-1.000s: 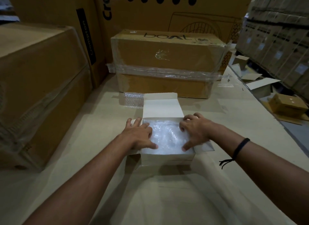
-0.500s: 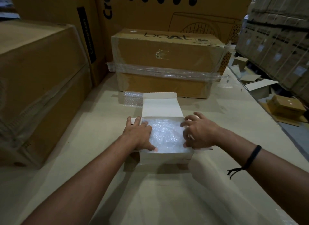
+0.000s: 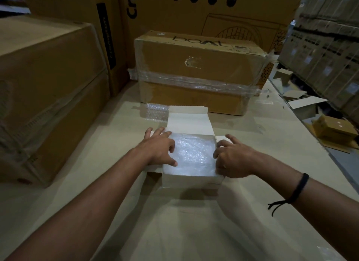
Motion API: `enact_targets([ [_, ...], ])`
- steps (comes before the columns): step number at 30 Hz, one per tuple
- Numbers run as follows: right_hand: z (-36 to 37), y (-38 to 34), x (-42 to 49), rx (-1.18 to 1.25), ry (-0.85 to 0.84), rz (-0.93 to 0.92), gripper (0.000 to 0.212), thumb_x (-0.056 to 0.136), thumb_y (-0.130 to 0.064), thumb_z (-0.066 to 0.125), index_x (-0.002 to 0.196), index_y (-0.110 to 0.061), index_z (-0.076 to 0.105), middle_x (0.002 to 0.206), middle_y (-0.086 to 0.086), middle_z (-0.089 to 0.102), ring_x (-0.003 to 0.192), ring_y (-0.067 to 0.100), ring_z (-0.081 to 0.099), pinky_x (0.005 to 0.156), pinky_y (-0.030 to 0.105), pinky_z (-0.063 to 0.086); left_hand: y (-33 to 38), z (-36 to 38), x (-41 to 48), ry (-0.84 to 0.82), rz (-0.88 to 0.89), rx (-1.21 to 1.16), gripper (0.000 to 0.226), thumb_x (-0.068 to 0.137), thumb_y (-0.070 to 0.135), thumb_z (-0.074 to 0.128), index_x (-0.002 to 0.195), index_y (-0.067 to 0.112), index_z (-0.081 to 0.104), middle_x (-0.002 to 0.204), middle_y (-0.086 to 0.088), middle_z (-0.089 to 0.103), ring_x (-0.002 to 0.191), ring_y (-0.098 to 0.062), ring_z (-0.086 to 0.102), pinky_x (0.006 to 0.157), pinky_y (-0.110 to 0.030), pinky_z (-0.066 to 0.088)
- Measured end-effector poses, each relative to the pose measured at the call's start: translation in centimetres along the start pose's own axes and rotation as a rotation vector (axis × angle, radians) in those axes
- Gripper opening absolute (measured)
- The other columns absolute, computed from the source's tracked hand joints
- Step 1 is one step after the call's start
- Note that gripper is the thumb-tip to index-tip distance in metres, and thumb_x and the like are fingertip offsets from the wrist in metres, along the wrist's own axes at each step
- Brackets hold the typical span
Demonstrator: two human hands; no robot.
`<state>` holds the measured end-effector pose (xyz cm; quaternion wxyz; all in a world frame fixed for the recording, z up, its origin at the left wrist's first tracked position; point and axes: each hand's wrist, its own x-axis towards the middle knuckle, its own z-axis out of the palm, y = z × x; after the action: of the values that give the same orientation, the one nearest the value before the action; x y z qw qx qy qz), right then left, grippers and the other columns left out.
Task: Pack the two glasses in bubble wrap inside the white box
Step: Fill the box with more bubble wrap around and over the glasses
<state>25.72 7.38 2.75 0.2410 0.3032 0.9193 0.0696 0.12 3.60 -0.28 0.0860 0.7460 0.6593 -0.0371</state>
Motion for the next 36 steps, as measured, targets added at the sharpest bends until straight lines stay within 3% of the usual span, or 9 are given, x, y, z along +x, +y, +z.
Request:
enact_targets([
  [3, 1.0, -0.2, 0.5, 0.009, -0.031, -0.005, 0.038, 0.097, -0.045, 0.037, 0.101, -0.029, 0.071, 0.128, -0.007, 0.059, 0.139, 0.023, 0.029, 0.116, 0.056, -0.002, 0.2, 0.0, 0.2, 0.011, -0.007, 0.022, 0.056, 0.069, 0.059, 0.075, 0.109, 0.03, 0.049, 0.146, -0.001, 0.044, 0.146, -0.023, 0.014, 0.115, -0.053, -0.002],
  [7, 0.9, 0.1, 1.4, 0.021, -0.086, -0.012, 0.035, 0.095, -0.045, 0.041, 0.089, -0.026, 0.071, 0.125, -0.006, 0.063, 0.143, 0.02, 0.028, 0.118, 0.056, -0.005, 0.6, 0.0, 0.7, -0.058, -0.061, 0.076, 0.097, 0.065, 0.063, 0.077, 0.143, 0.026, 0.032, 0.15, -0.006, 0.039, 0.146, -0.025, 0.017, 0.115, -0.057, -0.007],
  [10, -0.5, 0.4, 1.6, 0.163, -0.095, 0.025, 0.023, 0.09, -0.046, 0.057, 0.089, -0.025, 0.068, 0.105, -0.005, 0.069, 0.114, 0.016, 0.055, 0.114, 0.045, 0.03, 1.2, -0.4, 1.6, -0.111, -0.07, 0.152, 0.104, 0.062, 0.065, 0.077, 0.147, 0.025, 0.033, 0.15, -0.007, 0.04, 0.145, -0.028, 0.017, 0.112, -0.059, -0.011],
  [12, -1.7, 1.0, 2.0, 0.319, -0.005, 0.087, 0.02, 0.086, -0.042, 0.067, 0.097, -0.026, 0.065, 0.102, -0.003, 0.066, 0.095, 0.016, 0.059, 0.088, 0.036, 0.051, 1.5, -0.5, 2.1, -0.138, -0.07, 0.192, 0.099, 0.061, 0.066, 0.077, 0.144, 0.026, 0.041, 0.15, -0.005, 0.041, 0.144, -0.031, 0.016, 0.111, -0.06, -0.012],
  [18, -2.5, 1.2, 6.6, 0.485, 0.097, 0.142, 0.066, 0.082, 0.005, 0.043, 0.145, -0.016, 0.043, 0.148, 0.003, 0.046, 0.134, 0.021, 0.044, 0.108, 0.031, 0.037, 1.7, -0.2, 3.0, -0.137, -0.071, 0.235, 0.087, 0.06, 0.066, 0.076, 0.135, 0.03, 0.052, 0.147, -0.005, 0.043, 0.14, -0.033, 0.02, 0.111, -0.061, -0.009],
  [22, -0.1, 0.4, 10.0, 0.375, -0.03, 0.122, 0.058, 0.088, -0.008, 0.046, 0.145, -0.022, 0.043, 0.146, 0.005, 0.047, 0.131, 0.026, 0.047, 0.11, 0.039, 0.038, 1.5, 0.1, 2.9, -0.094, -0.061, 0.324, 0.09, 0.059, 0.07, 0.074, 0.136, 0.028, 0.052, 0.147, -0.009, 0.038, 0.138, -0.033, 0.022, 0.112, -0.06, -0.003],
  [26, -0.8, 0.9, 10.2, 0.404, 0.057, 0.143, 0.054, 0.088, -0.004, 0.042, 0.137, -0.022, 0.053, 0.136, 0.004, 0.057, 0.12, 0.026, 0.054, 0.1, 0.035, 0.045, 1.4, 0.7, 2.6, 0.009, -0.021, 0.378, 0.086, 0.058, 0.072, 0.073, 0.129, 0.026, 0.057, 0.146, -0.007, 0.036, 0.137, -0.032, 0.024, 0.112, -0.059, -0.001],
  [29, -1.5, 0.7, 10.1, 0.52, 0.205, 0.177, 0.061, 0.083, 0.005, 0.04, 0.137, -0.019, 0.053, 0.134, 0.004, 0.06, 0.121, 0.024, 0.055, 0.101, 0.036, 0.047, 1.2, 0.9, 2.6, -0.022, -0.038, 0.325, 0.092, 0.06, 0.072, 0.072, 0.137, 0.027, 0.05, 0.15, -0.003, 0.037, 0.141, -0.033, 0.021, 0.112, -0.061, -0.005],
  [36, -1.7, 0.5, 10.3, 0.522, 0.074, 0.056, 0.058, 0.087, 0.005, 0.041, 0.139, -0.017, 0.052, 0.141, 0.003, 0.055, 0.126, 0.026, 0.052, 0.107, 0.036, 0.039, 0.9, 0.5, 2.3, -0.075, -0.092, 0.16, 0.107, 0.059, 0.064, 0.079, 0.146, 0.028, 0.03, 0.152, -0.002, 0.037, 0.145, -0.033, 0.017, 0.114, -0.06, -0.007],
])
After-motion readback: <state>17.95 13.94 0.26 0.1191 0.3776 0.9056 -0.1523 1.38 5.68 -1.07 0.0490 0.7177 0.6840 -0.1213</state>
